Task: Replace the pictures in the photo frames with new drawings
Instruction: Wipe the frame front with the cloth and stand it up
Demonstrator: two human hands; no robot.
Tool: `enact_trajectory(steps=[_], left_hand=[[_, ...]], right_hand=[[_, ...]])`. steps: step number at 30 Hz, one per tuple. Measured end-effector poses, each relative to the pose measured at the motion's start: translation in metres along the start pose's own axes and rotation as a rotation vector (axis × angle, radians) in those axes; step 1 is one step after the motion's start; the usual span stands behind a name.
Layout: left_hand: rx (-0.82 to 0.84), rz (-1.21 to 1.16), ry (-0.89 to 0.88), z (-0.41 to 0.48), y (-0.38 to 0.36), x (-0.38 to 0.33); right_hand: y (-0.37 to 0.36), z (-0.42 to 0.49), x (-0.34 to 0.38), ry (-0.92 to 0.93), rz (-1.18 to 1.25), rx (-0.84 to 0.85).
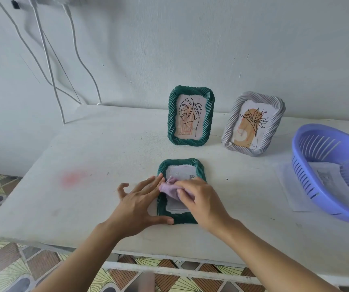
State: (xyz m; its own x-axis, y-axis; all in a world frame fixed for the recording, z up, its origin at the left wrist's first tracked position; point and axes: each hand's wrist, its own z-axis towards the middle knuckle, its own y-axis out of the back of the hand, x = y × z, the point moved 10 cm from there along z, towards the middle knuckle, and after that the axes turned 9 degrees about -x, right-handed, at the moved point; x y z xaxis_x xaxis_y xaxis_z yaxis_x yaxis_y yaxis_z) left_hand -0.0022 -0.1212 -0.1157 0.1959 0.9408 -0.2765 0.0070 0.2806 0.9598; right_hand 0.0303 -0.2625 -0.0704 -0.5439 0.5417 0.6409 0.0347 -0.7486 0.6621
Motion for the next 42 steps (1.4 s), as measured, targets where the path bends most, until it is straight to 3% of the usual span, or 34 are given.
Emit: enact_trajectory(steps=[4, 7, 10, 12, 15, 18, 24, 28, 31, 33, 37, 42], left_hand=[[-0.001, -0.197, 0.066, 0.003, 0.009, -0.001], [-0.101, -0.379, 0.193, 0.012, 0.026, 0.004], [-0.166, -0.744, 0.363, 0.021, 0.036, 0.005], [-0.134, -1.033, 0.464, 0.025, 0.037, -0.005], [-0.055, -1.218, 0.615, 0.026, 0.032, -0.012], [-0.099, -1.279, 0.669, 0.027, 0.032, -0.007], [-0.233, -1.201, 0.625, 0.025, 0.059, 0.0], [-0.371, -1.116, 0.636, 0.019, 0.087, 0.017], [-0.426, -1.097, 0.651, 0.011, 0.1, 0.038], [-0.413, -1.149, 0.646, 0.004, 0.105, 0.055], [-0.237, -1.203, 0.623, -0.007, 0.099, 0.089], [-0.146, -1.192, 0.669, -0.024, 0.091, 0.137]], right_hand=[[0.014, 0.014, -0.023, -0.334, 0.285, -0.067], [0.011, 0.017, -0.038, -0.577, 0.632, -0.073], [0.0, 0.015, -0.042, -0.802, 0.971, -0.096], [-0.004, 0.014, -0.04, -0.867, 1.117, -0.122], [-0.011, 0.013, -0.031, -0.9, 1.252, -0.111], [-0.01, 0.014, -0.028, -0.87, 1.208, -0.134], [0.011, 0.032, -0.013, -0.62, 0.772, -0.104], [0.002, 0.054, -0.001, -0.587, 0.758, -0.067], [-0.023, 0.07, 0.007, -0.647, 0.892, -0.058], [-0.043, 0.078, 0.017, -0.708, 1.029, -0.021], [-0.085, 0.09, 0.04, -0.76, 1.192, 0.085], [-0.131, 0.097, 0.049, -0.749, 1.05, 0.147]])
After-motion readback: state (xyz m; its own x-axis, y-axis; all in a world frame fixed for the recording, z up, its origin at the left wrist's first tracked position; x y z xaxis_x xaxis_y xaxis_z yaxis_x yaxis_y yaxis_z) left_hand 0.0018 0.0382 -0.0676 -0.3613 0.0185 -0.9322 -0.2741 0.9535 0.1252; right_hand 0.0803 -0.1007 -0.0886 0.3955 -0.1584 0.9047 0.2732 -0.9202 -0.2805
